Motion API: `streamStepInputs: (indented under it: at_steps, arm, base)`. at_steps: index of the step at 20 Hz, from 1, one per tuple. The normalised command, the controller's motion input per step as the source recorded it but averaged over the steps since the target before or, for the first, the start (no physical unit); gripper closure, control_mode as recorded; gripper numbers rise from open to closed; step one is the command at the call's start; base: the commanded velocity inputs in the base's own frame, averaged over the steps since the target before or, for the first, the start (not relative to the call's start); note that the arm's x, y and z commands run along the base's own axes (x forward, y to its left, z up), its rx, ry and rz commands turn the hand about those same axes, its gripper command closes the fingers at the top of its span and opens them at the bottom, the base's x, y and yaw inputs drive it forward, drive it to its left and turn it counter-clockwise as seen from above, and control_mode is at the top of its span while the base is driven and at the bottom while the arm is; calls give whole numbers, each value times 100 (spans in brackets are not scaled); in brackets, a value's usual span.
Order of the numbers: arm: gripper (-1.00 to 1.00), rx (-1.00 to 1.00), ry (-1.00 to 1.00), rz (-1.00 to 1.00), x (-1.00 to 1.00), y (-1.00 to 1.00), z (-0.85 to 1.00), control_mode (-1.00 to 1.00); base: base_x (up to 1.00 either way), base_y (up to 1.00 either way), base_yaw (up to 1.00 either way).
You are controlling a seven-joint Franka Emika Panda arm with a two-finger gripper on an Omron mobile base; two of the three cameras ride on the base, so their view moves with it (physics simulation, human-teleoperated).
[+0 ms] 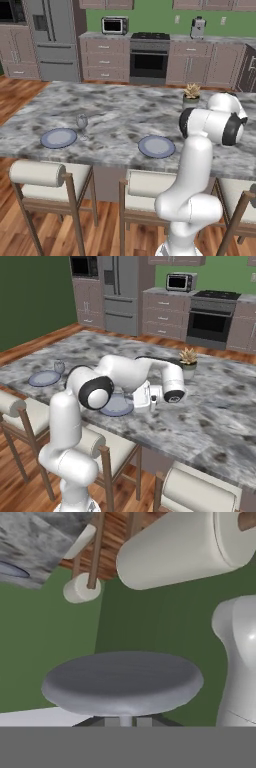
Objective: Retrieve the wine glasses from the counter and place one next to each plate.
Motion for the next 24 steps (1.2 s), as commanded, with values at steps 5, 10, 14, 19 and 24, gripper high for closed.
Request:
streamStepInputs:
  at_steps: [5, 10, 14, 19, 24]
  arm:
    - [100, -8, 0, -2, -11, 1, 0, -100]
    - [100, -9, 2, -1, -20, 5, 0, -100]
    - [100, -7, 8, 0, -6, 4, -5, -100]
    - [100, 0, 14, 0, 0, 0, -14, -100]
    - [100, 2, 8, 0, 0, 0, -19, -100]
  base:
    - [0, 0, 0]
    - [0, 0, 0]
    - [0, 0, 0]
    - [0, 0, 0]
    - [0, 0, 0]
